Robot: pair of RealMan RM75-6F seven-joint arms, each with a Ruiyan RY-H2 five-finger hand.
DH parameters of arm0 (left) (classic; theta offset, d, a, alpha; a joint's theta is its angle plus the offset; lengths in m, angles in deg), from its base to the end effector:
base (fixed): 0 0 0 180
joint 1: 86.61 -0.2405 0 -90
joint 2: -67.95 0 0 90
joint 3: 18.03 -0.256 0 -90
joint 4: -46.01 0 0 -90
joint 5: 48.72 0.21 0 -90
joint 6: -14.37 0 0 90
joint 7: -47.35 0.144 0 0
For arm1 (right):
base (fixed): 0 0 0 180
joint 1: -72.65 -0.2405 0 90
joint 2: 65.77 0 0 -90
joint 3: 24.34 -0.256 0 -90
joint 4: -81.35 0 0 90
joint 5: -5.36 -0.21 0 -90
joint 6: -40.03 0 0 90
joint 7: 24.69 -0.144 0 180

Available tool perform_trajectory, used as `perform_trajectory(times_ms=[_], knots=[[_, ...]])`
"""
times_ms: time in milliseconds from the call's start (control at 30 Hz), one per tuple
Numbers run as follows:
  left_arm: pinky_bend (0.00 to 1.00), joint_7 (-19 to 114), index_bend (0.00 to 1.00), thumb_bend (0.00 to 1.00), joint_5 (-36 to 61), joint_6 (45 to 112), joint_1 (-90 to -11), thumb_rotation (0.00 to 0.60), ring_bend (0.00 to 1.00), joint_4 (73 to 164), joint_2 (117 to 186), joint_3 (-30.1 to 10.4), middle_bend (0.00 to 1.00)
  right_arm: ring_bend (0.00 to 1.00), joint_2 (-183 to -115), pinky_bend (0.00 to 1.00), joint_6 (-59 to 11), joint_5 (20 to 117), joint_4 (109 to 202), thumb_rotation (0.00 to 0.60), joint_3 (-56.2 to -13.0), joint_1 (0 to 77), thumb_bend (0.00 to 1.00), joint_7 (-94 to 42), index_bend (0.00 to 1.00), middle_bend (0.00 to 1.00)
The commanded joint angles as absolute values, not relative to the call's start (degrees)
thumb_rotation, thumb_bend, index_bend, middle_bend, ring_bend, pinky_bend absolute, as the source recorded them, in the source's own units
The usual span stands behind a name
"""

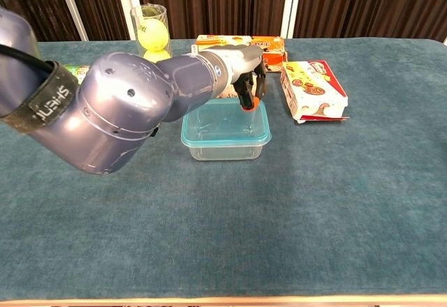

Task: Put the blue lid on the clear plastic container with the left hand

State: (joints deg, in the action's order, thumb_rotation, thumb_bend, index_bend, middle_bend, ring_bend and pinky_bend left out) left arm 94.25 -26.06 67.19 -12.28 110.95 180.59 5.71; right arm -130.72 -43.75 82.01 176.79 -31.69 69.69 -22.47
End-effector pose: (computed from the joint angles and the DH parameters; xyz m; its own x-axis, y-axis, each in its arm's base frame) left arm 0.0263 0.3904 -0.1164 0.4757 0.3290 0.8158 0.8681 -0.3251 -0.3751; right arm -0.3214 -0.1841 0.1653 0.3469 0.0313 0.9374 -0.9260 0.1703 0.3370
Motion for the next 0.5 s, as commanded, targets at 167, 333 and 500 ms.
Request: perform_trajectory(times_ms=[167, 333, 500], knots=[[0.11, 94.3, 0.70, 0.55, -26.7, 67.1, -12.2, 0.600, 0.24, 110.4, 181.0, 5.6, 0.67, 0.00, -130.6, 0.00, -43.7, 81.9, 176.8, 0.600, -31.6, 69.7, 0.29, -22.4, 0.09, 0.00], [0.11, 94.3, 0.70, 0.55, -26.8, 66.8, -12.0, 0.600, 0.24, 109.4, 181.4, 5.5, 0.67, 0.00, -130.7, 0.00, -43.7, 81.9, 176.9, 0.600, -31.7, 69.7, 0.29, -22.4, 0.09, 0.00], [0.11, 94.4, 0.70, 0.55, -26.8, 66.4, -11.8, 0.600, 0.24, 108.5, 182.0, 5.2, 0.67, 0.00, -130.6, 0.00, -43.7, 81.7, 177.0, 0.600, -31.7, 69.8, 0.29, -22.5, 0.09, 0.00]])
